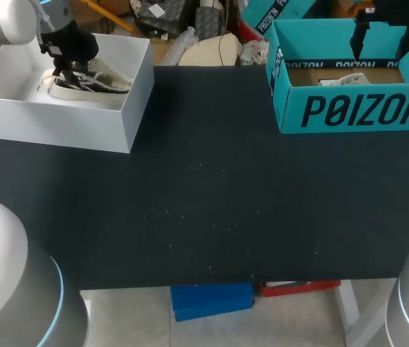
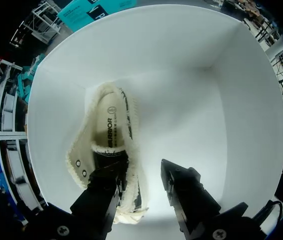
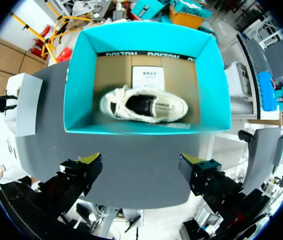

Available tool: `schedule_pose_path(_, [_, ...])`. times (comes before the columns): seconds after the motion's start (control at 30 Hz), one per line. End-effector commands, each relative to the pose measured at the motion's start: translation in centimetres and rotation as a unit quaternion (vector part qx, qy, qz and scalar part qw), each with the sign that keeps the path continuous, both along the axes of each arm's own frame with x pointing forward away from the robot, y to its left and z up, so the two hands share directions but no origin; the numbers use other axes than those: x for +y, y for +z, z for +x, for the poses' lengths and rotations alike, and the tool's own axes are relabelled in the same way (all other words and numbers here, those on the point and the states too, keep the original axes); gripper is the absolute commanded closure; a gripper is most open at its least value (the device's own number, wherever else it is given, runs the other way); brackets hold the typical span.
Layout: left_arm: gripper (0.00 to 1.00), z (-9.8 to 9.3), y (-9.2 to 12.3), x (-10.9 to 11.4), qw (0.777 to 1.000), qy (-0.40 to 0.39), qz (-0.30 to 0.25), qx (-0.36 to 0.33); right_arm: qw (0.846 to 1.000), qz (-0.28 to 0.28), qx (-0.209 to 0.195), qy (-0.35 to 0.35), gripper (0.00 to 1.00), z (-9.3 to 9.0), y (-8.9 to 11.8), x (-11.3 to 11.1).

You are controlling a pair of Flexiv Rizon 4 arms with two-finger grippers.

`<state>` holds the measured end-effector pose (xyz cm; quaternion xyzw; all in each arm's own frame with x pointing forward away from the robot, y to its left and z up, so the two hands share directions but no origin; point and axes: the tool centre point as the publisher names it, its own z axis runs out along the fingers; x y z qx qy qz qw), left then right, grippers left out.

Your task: Take the shoe out of the shoebox, open the shoe tongue, remove and reinsert the insole, then place the shoe into the shoebox

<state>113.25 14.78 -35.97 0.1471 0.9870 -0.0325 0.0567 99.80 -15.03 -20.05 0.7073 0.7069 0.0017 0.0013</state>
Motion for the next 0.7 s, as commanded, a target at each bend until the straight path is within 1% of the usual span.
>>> schedule_pose_path(0.03, [0.6, 1.0, -1.0, -0.1, 1.0, 0.0, 0.0, 0.004, 1.0, 0.0, 0.001, 0.0, 0.0, 0.1, 0.0, 0.0])
schedule_pose_path(0.2, [0.6, 1.5, -1.8, -0.3, 1.0, 0.003, 0.001, 0.005, 1.0, 0.0, 0.001, 0.0, 0.0, 0.1, 0.0, 0.0])
schedule_pose_path(0.4, [0.64, 1.7, -2.9, -0.2, 1.0, 0.008, 0.008, 0.012, 1.0, 0.0, 0.001, 0.0, 0.0, 0.1, 0.0, 0.0])
schedule_pose_path(0.63, [0.69, 2.0, -3.9, -0.3, 1.0, 0.01, 0.011, 0.019, 1.0, 0.0, 0.001, 0.0, 0.0, 0.1, 0.0, 0.0])
schedule_pose_path(0.7, [0.75, 2.1, -4.1, -0.3, 1.0, 0.011, 0.013, 0.019, 1.0, 0.0, 0.001, 0.0, 0.0, 0.1, 0.0, 0.0])
